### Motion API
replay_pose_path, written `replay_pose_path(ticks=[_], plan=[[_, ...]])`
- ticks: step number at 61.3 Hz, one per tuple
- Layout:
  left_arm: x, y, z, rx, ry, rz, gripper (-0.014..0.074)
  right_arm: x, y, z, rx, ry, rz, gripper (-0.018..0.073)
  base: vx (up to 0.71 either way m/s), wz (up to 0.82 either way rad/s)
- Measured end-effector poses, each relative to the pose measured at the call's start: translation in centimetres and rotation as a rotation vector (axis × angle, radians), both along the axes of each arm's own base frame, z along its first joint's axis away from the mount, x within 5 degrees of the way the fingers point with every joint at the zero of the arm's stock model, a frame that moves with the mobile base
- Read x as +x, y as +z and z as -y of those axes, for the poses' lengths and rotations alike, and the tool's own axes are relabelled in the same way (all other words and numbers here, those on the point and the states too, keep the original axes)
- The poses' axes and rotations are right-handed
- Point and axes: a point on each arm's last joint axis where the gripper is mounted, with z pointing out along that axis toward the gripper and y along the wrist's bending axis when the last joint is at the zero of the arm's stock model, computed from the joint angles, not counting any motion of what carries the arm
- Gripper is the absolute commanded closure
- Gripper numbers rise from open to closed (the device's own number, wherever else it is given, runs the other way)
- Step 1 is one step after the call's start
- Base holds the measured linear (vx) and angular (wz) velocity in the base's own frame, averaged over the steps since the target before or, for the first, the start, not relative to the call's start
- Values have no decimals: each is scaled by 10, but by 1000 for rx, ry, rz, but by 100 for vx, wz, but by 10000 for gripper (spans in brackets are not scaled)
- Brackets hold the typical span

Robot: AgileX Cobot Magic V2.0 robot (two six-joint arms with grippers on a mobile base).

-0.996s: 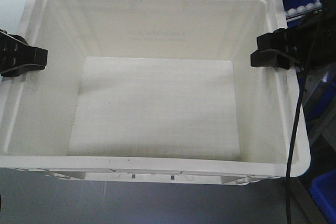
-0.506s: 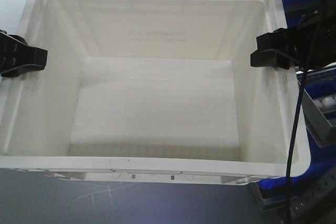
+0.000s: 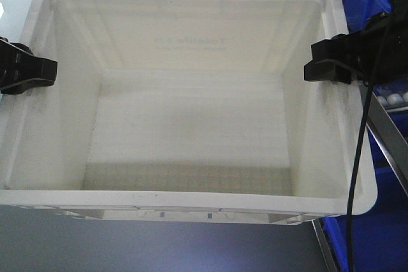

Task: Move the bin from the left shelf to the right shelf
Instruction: 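Keep holding the tote with both grippers while driving to the other shelf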

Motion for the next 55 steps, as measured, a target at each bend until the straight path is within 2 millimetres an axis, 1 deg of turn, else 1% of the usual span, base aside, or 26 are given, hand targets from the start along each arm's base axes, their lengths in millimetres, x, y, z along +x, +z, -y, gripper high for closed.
replay_pose_path(ticks=[55], plan=[[0,0,0,0,0,1,604,0,0,0,0,0,1,564,40,14]])
